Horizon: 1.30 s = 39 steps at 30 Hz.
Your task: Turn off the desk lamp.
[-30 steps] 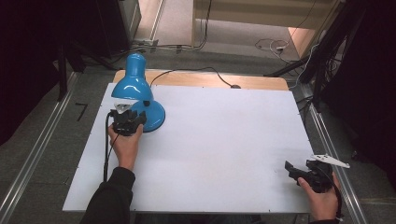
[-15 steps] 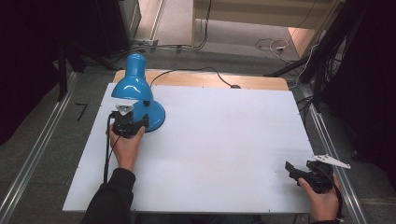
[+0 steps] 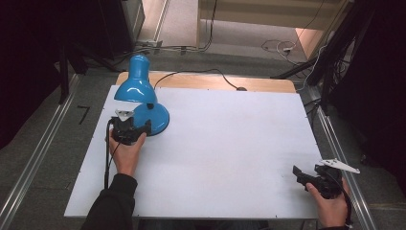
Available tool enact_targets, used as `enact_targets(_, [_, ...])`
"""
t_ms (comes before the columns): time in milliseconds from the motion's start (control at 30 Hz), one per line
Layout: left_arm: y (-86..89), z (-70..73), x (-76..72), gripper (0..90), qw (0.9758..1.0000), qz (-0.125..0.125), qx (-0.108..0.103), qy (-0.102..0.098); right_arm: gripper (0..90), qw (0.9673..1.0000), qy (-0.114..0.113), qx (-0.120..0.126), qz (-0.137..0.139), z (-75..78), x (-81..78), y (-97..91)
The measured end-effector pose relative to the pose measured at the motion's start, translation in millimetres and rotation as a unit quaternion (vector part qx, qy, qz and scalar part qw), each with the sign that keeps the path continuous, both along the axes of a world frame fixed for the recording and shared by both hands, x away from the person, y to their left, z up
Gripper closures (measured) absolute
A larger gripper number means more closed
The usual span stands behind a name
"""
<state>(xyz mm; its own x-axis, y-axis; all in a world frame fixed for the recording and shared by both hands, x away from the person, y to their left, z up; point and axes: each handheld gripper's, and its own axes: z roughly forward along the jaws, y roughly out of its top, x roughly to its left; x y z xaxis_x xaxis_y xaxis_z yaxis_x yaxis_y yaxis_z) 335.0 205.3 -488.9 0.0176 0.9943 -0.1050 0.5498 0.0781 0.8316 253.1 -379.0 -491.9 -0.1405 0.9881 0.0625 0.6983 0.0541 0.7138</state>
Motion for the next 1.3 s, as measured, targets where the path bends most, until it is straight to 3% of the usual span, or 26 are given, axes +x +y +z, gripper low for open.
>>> enact_targets(1300, [8.7,6.5,-37.9,21.6,1.0,-0.004,0.007,-0.001,13.1,1.0,-0.007,-0.006,0.003,1.8,-1.4,-0.8])
